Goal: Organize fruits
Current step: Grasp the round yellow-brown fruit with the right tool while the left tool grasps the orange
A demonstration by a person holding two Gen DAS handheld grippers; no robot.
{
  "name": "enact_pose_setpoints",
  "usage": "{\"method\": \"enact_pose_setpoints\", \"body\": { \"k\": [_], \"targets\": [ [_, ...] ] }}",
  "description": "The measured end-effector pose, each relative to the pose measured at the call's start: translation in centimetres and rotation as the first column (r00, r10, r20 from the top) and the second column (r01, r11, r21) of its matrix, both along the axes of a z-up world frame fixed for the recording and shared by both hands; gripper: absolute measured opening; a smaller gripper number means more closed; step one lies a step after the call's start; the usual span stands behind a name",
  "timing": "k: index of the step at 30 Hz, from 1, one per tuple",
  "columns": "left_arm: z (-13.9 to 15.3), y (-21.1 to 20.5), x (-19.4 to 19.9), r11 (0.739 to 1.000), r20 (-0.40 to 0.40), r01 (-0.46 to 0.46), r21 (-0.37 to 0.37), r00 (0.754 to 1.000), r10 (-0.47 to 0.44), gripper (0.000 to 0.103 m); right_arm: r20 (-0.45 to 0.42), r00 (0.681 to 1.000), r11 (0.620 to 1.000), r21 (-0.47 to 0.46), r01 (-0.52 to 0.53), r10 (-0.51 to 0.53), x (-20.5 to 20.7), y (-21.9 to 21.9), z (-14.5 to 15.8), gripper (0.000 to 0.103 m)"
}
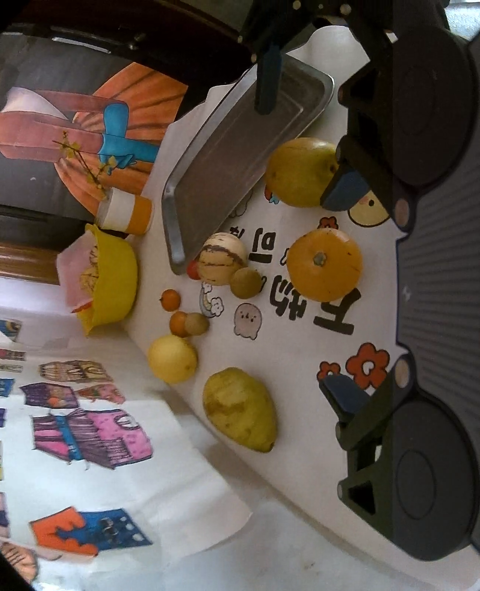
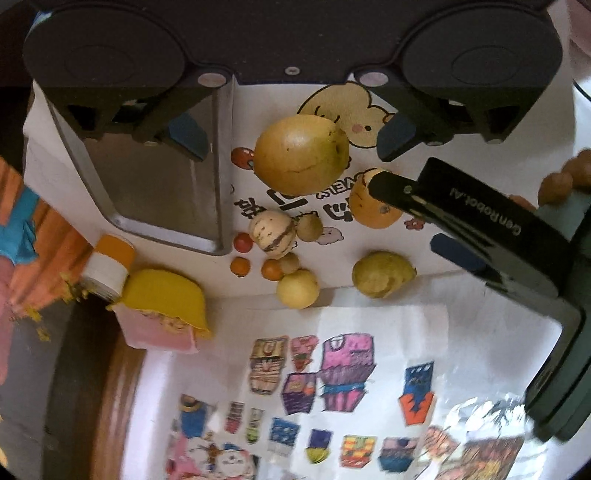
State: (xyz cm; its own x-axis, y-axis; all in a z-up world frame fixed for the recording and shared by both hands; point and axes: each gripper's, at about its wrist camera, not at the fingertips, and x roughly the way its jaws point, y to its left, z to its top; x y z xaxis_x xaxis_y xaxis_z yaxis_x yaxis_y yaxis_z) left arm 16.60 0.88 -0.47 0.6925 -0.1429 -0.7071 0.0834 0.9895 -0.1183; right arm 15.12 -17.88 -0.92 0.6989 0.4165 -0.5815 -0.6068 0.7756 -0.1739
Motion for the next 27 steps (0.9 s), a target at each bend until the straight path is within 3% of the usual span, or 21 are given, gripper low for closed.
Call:
{"method": "enact_pose_setpoints", "body": {
  "k": [2,7,12,15,17,19,27],
  "targets": [
    [-0.4,0.0,0.3,1.000,-0.018,0.006,-0.013,1.000,-0.006,0.091,0.000,1.000,1.000,-0.024,-0.019,0.019,0.4,0.3,-0.4,0.085],
    [-0.9,-0.5,0.8,0.999,-0.009,0.043,0.000,0.999,-0.043,0.086,-0.019,0.999,0.999,-0.039,-0.037,0.037,1.3,0.7,-1.2,0.076],
    [-1.2,-0.7,1.3,0.999,-0.012,0.043,-0.017,0.999,-0.043,0.077,-0.043,0.998,0.999,-0.002,-0.038,0.038,2.0,1.0,-1.7,0.075],
    [-1.2,-0.8,1.4,0.999,-0.008,0.050,-0.005,0.999,-0.050,0.067,-0.057,0.998,1.000,0.011,-0.029,0.030,2.4,1.1,-1.9,0.074],
    [-1.2,-0.7,1.4,0.998,-0.006,0.058,-0.018,0.998,-0.058,0.060,-0.062,0.998,1.000,0.016,-0.018,0.019,2.7,1.1,-2.1,0.067],
    [-1.2,-0.7,1.4,0.998,-0.009,0.059,-0.031,0.998,-0.059,0.048,-0.071,0.997,0.999,0.037,-0.004,0.007,2.8,0.9,-2.2,0.067],
    [0.0,-0.8,0.9,0.998,-0.024,0.060,-0.032,0.998,-0.060,0.046,-0.096,0.995,0.996,0.088,0.018,-0.009,1.8,0.4,-1.8,0.066]
  ]
}}
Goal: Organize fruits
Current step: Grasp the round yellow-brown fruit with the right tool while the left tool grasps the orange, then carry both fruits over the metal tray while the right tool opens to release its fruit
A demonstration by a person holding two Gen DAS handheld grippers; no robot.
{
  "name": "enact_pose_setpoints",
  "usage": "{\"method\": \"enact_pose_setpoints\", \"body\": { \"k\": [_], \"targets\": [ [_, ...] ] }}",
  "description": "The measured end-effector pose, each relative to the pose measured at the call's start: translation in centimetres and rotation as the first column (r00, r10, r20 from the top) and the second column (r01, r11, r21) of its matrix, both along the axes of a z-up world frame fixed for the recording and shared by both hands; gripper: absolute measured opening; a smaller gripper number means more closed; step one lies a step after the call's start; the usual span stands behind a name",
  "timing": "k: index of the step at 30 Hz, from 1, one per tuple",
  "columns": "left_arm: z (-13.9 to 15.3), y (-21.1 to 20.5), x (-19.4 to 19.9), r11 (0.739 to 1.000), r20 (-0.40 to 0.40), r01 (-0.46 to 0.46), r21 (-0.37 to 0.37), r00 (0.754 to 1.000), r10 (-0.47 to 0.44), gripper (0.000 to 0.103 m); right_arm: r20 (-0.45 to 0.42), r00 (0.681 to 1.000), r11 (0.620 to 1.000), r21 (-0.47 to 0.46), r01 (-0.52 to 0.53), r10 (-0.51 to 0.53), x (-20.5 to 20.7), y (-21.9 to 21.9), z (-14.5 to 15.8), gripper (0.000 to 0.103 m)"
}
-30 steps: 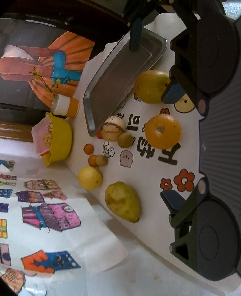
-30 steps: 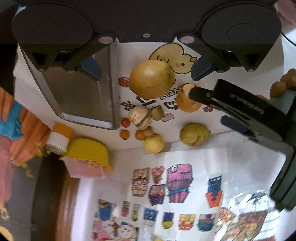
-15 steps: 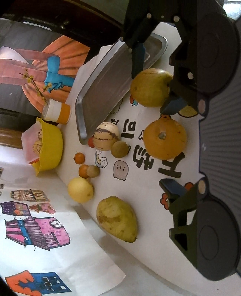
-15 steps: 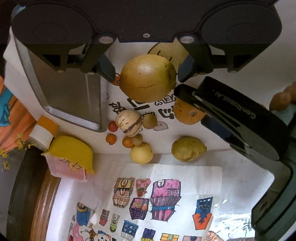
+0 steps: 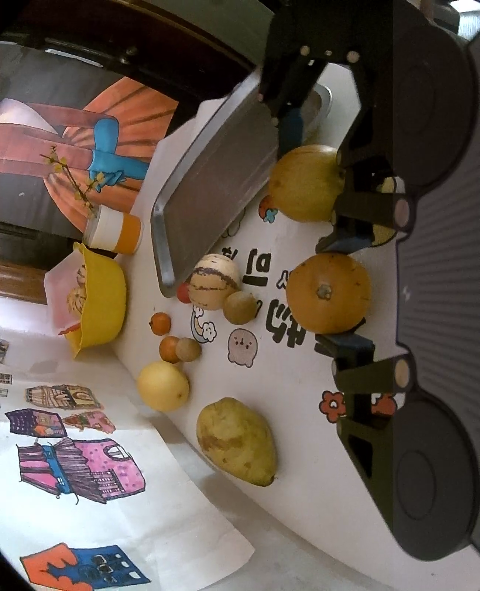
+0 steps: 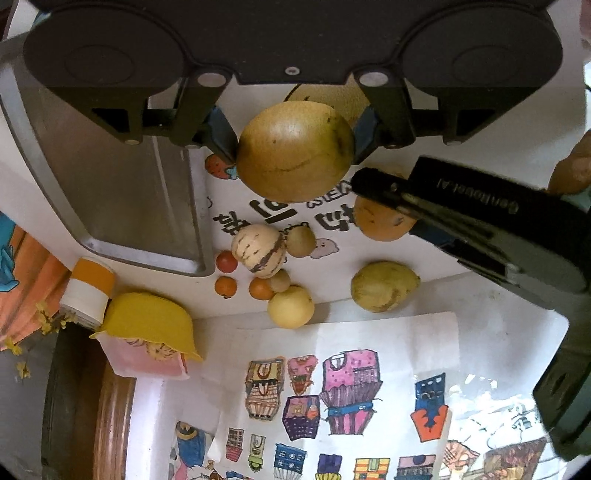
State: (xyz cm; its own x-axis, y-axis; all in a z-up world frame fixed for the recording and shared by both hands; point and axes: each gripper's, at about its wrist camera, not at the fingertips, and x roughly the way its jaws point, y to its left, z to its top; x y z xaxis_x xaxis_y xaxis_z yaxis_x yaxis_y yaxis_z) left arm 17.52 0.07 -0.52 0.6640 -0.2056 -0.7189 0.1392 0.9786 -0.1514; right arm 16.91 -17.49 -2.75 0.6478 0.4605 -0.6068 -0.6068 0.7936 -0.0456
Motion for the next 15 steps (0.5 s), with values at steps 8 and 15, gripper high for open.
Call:
{"method": "enact_pose_setpoints", "body": {
  "k": [8,15],
  "targets": [
    [6.8,0.1,1.5,0.998,0.156,-0.004,0.059,0.988,-0.005,0.047,0.016,1.000,0.991,0.131,0.011,-0.013,0.6,-3.4,7.1,0.066],
    [11.7,-1.9,5.1,0.999,0.296,0.037,0.016,0.954,-0.040,0.047,0.046,0.995,0.981,0.181,0.075,-0.084,5.8,-6.5,13.9,0.066]
  ]
}}
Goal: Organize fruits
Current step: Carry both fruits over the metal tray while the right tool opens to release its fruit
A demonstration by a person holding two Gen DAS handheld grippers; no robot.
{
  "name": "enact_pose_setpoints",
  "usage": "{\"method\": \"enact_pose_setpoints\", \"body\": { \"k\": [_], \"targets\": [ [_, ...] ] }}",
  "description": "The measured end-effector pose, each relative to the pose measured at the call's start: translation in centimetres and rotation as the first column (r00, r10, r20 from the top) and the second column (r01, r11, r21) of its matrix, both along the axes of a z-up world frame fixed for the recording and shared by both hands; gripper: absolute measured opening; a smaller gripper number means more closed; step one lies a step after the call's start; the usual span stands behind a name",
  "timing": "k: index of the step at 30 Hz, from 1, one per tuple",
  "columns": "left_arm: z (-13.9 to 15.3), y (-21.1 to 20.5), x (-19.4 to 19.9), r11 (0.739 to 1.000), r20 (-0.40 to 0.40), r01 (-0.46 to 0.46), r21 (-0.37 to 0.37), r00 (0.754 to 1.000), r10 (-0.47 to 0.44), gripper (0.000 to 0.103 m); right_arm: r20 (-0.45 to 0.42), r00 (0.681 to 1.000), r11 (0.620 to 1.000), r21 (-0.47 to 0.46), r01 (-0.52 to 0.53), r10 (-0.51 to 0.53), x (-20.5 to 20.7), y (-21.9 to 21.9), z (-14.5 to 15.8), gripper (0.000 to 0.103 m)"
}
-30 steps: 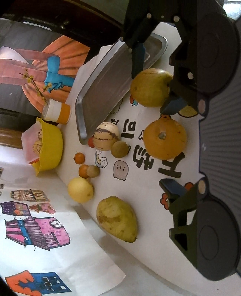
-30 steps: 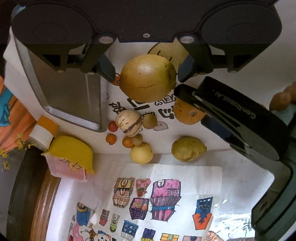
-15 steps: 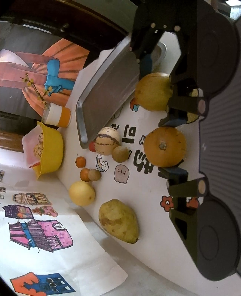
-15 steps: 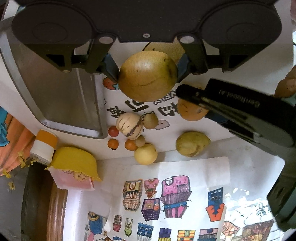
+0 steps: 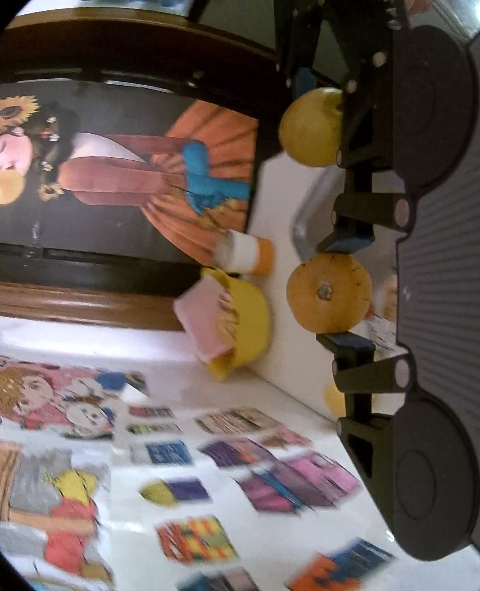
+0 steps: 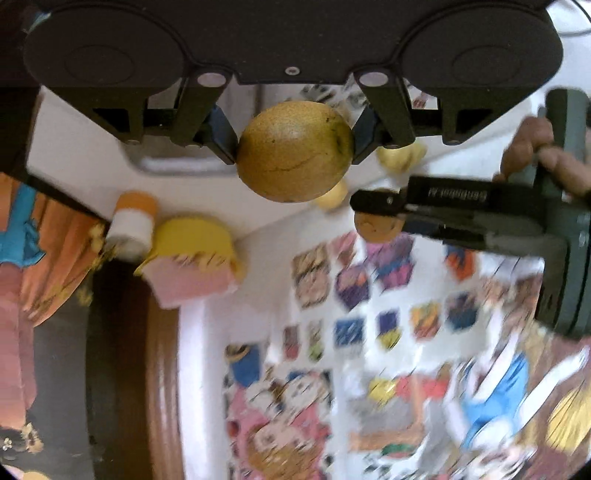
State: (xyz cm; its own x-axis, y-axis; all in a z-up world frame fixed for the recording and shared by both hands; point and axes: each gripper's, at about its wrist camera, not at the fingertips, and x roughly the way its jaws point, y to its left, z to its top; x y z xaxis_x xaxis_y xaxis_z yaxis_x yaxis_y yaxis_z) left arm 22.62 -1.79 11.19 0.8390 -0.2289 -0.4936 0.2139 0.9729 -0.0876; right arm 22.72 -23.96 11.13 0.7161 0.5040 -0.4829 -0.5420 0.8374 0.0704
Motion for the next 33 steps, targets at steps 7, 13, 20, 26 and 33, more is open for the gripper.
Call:
{"method": "enact_pose_setpoints", "body": {
  "k": [7,13,20,26,33],
  "targets": [
    [-2.6,-2.1,6.1,0.999,-0.038,0.016,-0.036,0.999,-0.017,0.047,0.082,0.991,0.991,-0.083,0.108,-0.102,5.8,-1.7,-1.4,0.066],
    [-7.0,-3.3,10.8,0.999,-0.104,-0.005,-0.042,0.995,0.000,0.047,0.082,0.987,0.965,-0.213,0.150,-0.136,10.3,-1.9,-6.8,0.066],
    [-10.3,-5.2,13.1,0.999,-0.151,0.039,0.018,0.988,-0.036,0.047,-0.001,0.995,0.956,-0.278,0.097,-0.102,13.1,-0.7,-11.7,0.066],
    [-12.0,-5.6,14.1,0.998,-0.210,0.055,0.033,0.977,-0.047,0.047,-0.047,0.995,0.950,-0.302,0.074,-0.092,13.8,-0.2,-13.5,0.065],
    [-13.0,-6.1,14.6,0.997,-0.250,0.065,0.039,0.967,-0.054,0.047,-0.030,0.996,0.949,-0.306,0.071,-0.084,13.8,0.0,-13.8,0.061]
  ]
}}
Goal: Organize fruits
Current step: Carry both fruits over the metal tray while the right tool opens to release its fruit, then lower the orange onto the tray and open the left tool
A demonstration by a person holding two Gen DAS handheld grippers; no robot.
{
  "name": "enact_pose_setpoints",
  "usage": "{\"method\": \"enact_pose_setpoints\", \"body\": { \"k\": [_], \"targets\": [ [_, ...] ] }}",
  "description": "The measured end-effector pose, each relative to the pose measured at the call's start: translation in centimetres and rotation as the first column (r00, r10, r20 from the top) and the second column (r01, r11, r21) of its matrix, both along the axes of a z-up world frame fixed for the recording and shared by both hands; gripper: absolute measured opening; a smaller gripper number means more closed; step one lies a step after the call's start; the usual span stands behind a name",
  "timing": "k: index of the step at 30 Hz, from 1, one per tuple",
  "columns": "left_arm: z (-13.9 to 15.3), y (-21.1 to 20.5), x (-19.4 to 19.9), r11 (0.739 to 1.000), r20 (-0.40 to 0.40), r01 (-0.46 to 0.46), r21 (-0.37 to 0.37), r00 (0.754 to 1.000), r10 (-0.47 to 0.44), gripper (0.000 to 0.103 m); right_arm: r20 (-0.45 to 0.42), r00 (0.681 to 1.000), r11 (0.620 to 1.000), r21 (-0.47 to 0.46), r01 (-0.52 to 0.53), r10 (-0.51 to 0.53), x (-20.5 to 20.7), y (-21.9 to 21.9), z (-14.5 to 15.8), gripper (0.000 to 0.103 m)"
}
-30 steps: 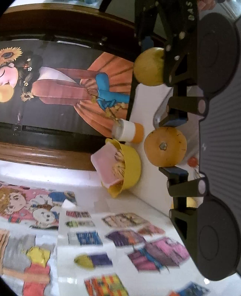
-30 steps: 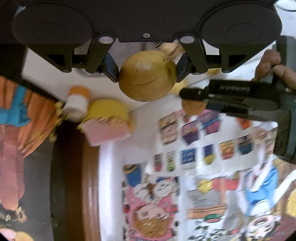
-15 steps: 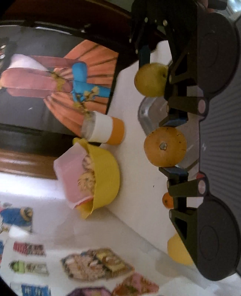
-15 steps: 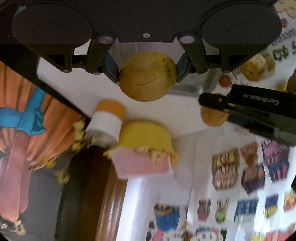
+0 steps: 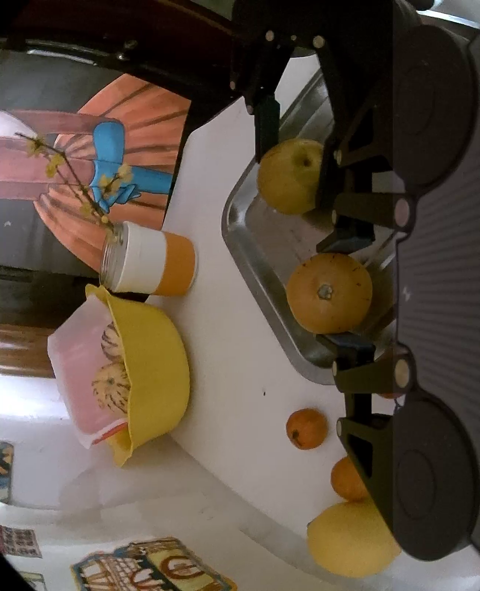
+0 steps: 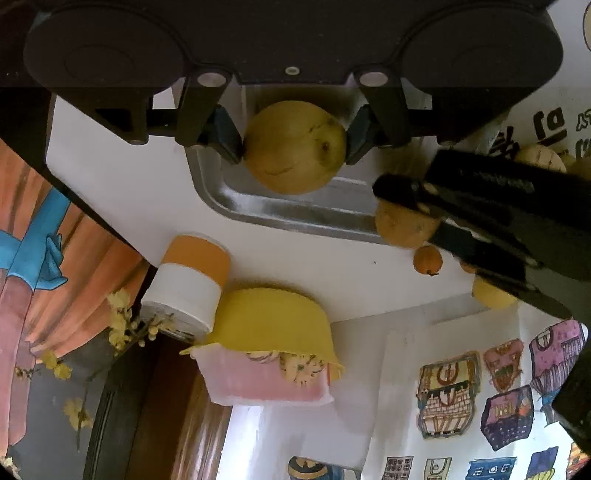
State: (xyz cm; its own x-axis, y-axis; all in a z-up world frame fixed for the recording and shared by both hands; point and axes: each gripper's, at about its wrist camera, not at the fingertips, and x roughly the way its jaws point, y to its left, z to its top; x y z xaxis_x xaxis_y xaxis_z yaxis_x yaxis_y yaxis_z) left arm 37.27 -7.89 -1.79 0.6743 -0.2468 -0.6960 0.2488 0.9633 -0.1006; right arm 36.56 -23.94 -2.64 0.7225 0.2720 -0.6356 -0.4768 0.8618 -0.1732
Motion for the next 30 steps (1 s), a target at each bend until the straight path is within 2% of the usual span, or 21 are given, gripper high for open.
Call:
{"method": "enact_pose_setpoints", "body": {
  "k": [5,7,9,11,15,19,26,30],
  "targets": [
    [-0.1,0.1,0.3,1.000,-0.026,-0.011,-0.010,1.000,0.011,0.048,0.015,1.000,1.000,0.016,-0.011,0.011,-0.5,-0.2,0.2,0.063],
    [0.2,0.2,0.1,1.000,-0.016,-0.020,-0.014,1.000,0.020,0.058,0.018,1.000,1.000,0.018,-0.008,0.008,-0.8,-0.3,0.2,0.067],
    [0.8,0.5,-0.3,0.999,0.010,-0.032,-0.021,0.999,0.032,0.064,0.029,1.000,1.000,0.030,0.001,-0.002,-1.3,-0.6,0.4,0.070],
    [1.4,0.7,-0.6,0.999,0.026,-0.036,-0.031,0.999,0.037,0.068,0.035,0.999,0.998,0.057,0.014,-0.016,-1.7,-1.1,0.7,0.079],
    [2.8,1.0,-1.8,0.997,0.066,-0.051,-0.051,0.996,0.055,0.082,0.058,0.997,0.993,0.105,0.045,-0.051,-3.0,-1.8,2.0,0.085],
    [4.3,1.5,-3.5,0.994,0.105,-0.072,-0.077,0.991,0.080,0.092,0.099,0.990,0.985,0.156,0.080,-0.096,-5.2,-2.5,4.0,0.100],
    [7.0,3.1,-7.4,0.985,0.164,-0.110,-0.134,0.978,0.132,0.102,0.169,0.969,0.958,0.252,0.135,-0.180,-11.0,-3.2,7.7,0.102],
    [8.5,3.8,-10.4,0.983,0.210,-0.111,-0.147,0.968,0.141,0.102,0.201,0.959,0.950,0.281,0.139,-0.200,-14.8,-3.1,9.3,0.102]
  ]
}}
